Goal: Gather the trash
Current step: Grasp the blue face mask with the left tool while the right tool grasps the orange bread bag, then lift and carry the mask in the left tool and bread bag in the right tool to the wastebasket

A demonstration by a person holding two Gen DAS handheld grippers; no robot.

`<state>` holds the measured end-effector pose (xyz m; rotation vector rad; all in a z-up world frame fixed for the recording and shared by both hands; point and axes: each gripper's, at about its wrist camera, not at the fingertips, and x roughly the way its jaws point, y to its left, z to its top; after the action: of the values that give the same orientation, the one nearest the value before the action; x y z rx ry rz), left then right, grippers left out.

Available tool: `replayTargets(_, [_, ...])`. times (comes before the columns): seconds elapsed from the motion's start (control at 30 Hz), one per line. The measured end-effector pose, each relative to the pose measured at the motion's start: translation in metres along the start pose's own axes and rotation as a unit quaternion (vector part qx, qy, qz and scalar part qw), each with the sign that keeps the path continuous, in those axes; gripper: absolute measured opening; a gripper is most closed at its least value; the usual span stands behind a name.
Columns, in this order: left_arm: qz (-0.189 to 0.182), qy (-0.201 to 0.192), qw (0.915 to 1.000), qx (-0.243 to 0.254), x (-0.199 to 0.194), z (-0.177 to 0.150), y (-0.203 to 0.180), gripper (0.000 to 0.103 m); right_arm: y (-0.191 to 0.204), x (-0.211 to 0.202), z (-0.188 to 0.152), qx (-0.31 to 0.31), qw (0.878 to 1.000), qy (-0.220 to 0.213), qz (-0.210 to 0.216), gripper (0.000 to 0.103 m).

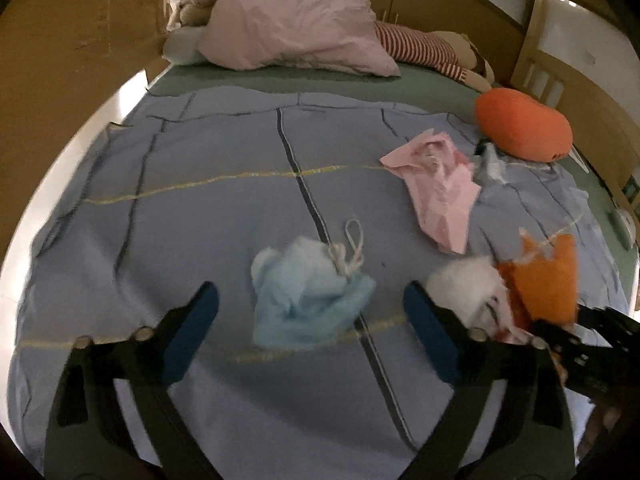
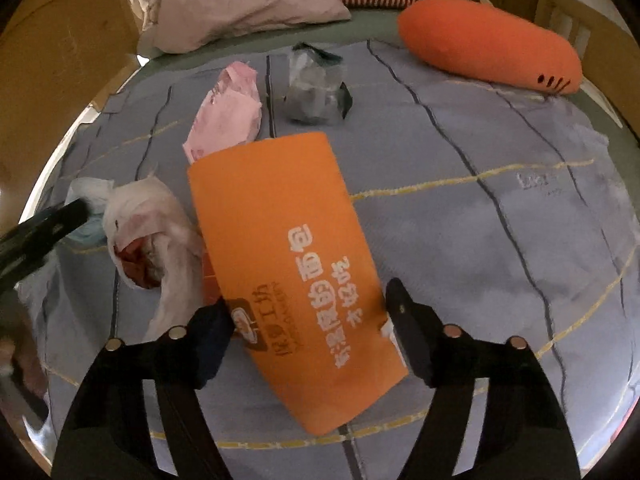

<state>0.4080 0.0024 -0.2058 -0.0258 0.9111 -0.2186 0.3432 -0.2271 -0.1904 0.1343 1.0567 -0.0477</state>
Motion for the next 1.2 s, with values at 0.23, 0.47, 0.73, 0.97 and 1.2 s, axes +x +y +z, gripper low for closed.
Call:
replayTargets(0.23, [-0.019, 0.041, 0.9988, -0.021, 0.021, 0.003, 0.008, 0.016, -0.004, -0.028, -0.003, 0.005, 0.999, -0.038, 0.002, 0.066])
replayTargets(0.47, [-0.008, -0.051, 0.9978, 0.040, -0.099, 0.002, -0.014, 0.015, 0.001, -0.099, -0.013, 0.028, 0.989, -0.139, 0.036, 0.066])
replayTargets(0.73, [-0.029, -0.147, 0.9884, 0.024, -0.263, -0.063, -0.041, 0.015, 0.036, -0.175, -0.051, -0.014, 0.976, -0.201, 0.083, 0.066])
replayTargets(0.97, [-0.014, -0.157, 0.9874, 0.008, -0.305, -0.128, -0.053, 0.015, 0.048, -0.229, -0.102, -0.047, 0.968, -0.228, 0.093, 0.066])
replayTargets(1.2, [-0.037, -0.155, 0.9871, 0.010, -0.322, -0.147, -0.075, 0.015, 0.043, -0.249, -0.122, -0.052, 0.965, -0.240, 0.095, 0.066])
